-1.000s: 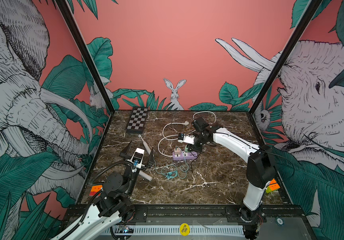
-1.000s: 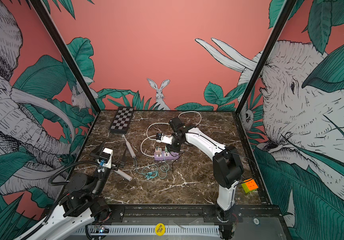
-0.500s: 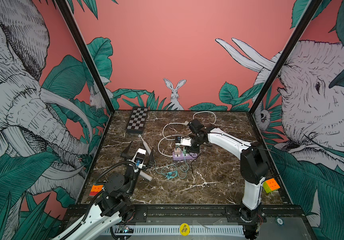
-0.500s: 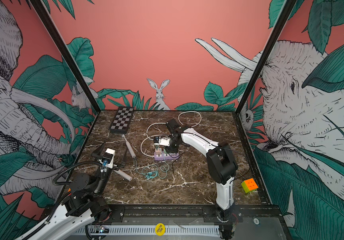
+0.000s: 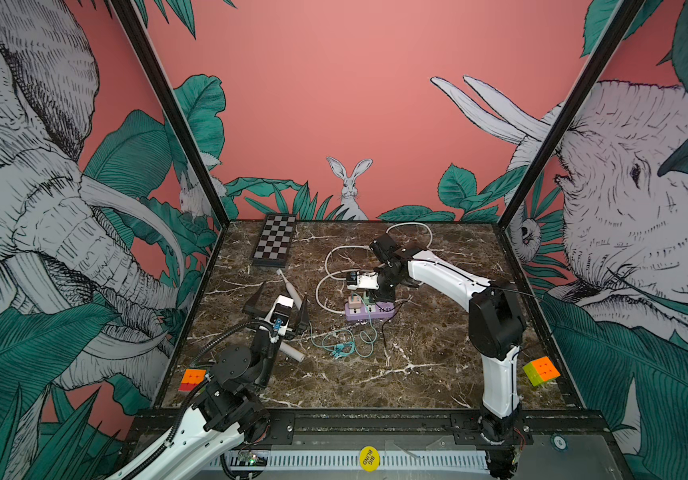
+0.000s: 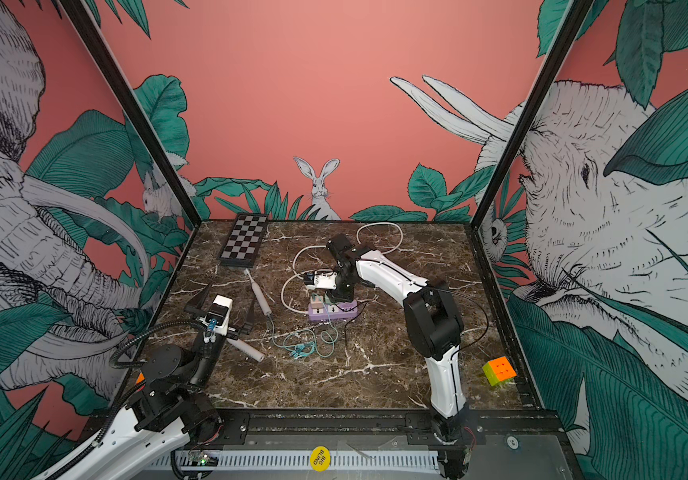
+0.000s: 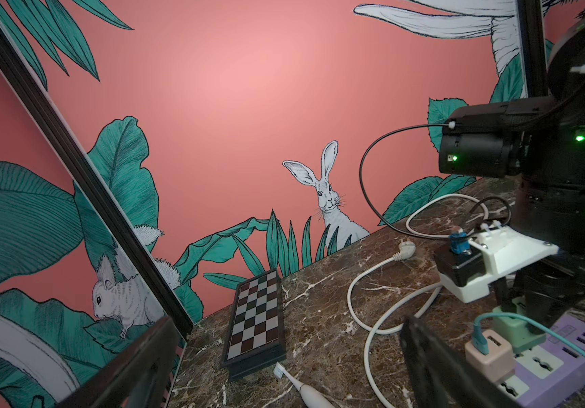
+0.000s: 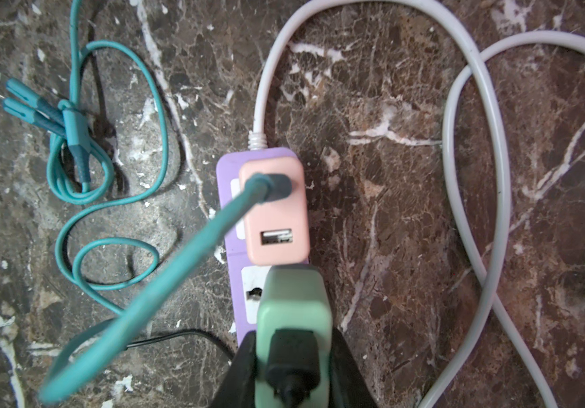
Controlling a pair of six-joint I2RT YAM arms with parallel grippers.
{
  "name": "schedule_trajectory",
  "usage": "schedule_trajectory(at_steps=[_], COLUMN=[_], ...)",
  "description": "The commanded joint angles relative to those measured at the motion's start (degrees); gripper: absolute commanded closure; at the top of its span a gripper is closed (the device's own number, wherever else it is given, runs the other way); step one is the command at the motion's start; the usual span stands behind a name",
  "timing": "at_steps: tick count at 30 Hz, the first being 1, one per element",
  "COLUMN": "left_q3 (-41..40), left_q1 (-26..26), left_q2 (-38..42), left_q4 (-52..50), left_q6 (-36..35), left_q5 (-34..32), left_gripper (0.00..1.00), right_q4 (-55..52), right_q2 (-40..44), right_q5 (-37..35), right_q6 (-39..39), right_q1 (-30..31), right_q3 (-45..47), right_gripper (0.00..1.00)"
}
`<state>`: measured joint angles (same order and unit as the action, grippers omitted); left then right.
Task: Charge the electric toothbrush
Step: Insert the plug into the socket.
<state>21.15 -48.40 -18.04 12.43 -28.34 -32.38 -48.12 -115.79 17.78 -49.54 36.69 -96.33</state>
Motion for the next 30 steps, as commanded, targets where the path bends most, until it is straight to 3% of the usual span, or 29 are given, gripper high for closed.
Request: schedule_trajectory(at_steps=[1,21,30], left_q3=[-0.9,-1.1,-1.2], left_q1=[0.5,0.9,1.0], left_q2=[-0.2,0.2,0.3], left_q4=[2.8,2.7,2.6], left_q6=[-0.8,-0.7,-0.8], left_q5=[0.6,1.2,1.3], left_gripper=[0.01,0.01,0.01], right_q4=[-2.6,-0.5,3.0], right_q2=[-0.5,-1.2,-1.9], right_q5=[-1.6,-1.8,2.4], right_q6=[-1.6,-2.1,-0.4], right_q1=[0.7,0.9,-0.7], right_q3=[-0.6,1.8,5.1], right_gripper=[1.0,1.0,1.0])
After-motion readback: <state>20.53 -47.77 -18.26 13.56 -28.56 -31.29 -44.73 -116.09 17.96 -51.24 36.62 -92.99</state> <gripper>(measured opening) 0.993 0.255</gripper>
